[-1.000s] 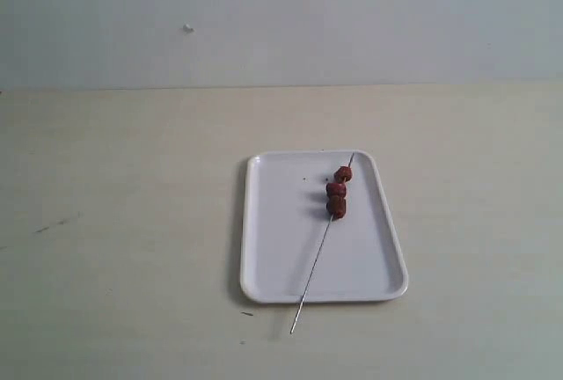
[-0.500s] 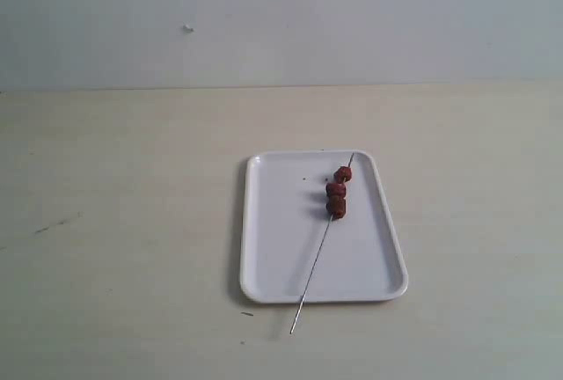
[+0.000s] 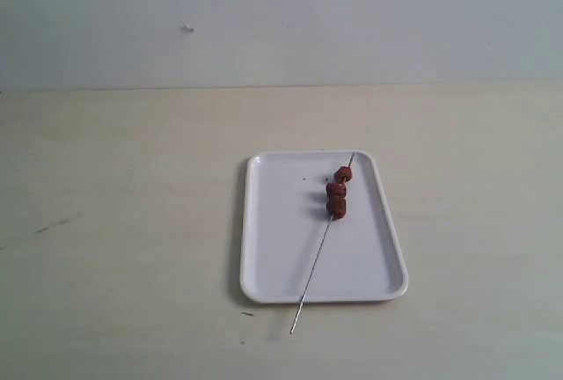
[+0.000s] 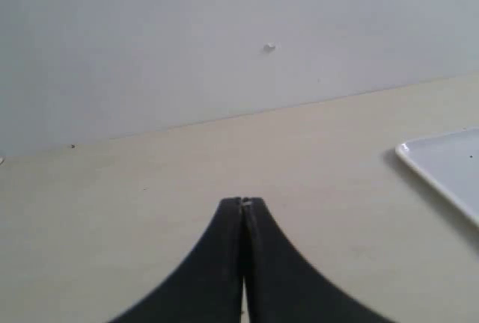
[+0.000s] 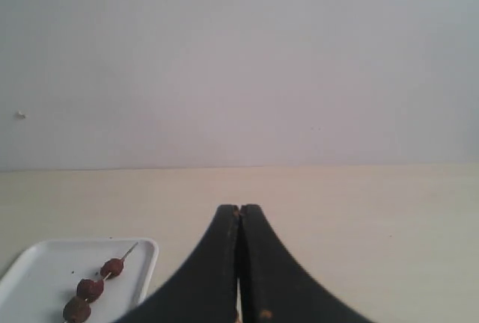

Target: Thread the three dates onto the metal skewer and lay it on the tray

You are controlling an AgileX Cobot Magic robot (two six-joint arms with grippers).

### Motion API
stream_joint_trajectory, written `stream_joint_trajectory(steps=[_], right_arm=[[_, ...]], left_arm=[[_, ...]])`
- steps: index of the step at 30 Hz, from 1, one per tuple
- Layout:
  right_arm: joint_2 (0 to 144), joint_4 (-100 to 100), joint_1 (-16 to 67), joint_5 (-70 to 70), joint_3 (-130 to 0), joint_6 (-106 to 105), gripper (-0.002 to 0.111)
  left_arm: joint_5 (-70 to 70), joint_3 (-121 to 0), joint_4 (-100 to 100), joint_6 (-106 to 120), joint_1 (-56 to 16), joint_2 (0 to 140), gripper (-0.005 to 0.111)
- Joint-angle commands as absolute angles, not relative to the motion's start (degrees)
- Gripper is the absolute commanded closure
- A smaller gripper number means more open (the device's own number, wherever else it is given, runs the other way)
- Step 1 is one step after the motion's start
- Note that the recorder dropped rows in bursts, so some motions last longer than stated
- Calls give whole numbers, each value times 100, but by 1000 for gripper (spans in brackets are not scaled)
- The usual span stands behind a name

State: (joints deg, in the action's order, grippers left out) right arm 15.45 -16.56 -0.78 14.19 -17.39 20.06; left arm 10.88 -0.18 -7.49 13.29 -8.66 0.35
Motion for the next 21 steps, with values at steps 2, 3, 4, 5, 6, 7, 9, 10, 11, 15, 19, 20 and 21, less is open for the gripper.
stream_joint_trajectory(steps=[2, 3, 4, 5, 6, 7, 9, 10, 11, 15, 19, 20, 21], right_arm=[[1139, -625, -344, 771, -1026, 960, 108], [1052, -393, -403, 726, -897, 714, 108], [996, -249, -441, 681, -797, 523, 108], [932, -186, -479, 625, -674, 440, 108], [870, -177, -481, 577, -553, 434, 108], [807, -189, -481, 564, -466, 420, 108], [681, -189, -481, 575, -284, 407, 108], [629, -189, -481, 575, -201, 407, 108], [565, -202, -481, 575, -121, 407, 108], [323, -202, -481, 586, 0, 407, 108], [98, -202, -481, 1150, 0, 407, 108], [57, -202, -481, 1236, 0, 407, 108], [28, -202, -481, 1322, 0, 407, 108]], left_arm=[[1074, 0, -811, 1330, -861, 0, 107], [1074, 0, -811, 1330, -861, 0, 107], [1074, 0, -811, 1330, -861, 0, 107], [1074, 0, -811, 1330, -861, 0, 107], [1074, 0, -811, 1330, -861, 0, 107], [1074, 0, -811, 1330, -861, 0, 107], [1074, 0, -811, 1330, -861, 0, 107], [1074, 0, -811, 1330, -861, 0, 107], [1074, 0, -811, 1330, -861, 0, 107], [1074, 0, -811, 1330, -861, 0, 107], [1074, 0, -811, 1330, -861, 0, 107], [1074, 0, -811, 1330, -861, 0, 107], [1074, 0, -811, 1330, -861, 0, 107]])
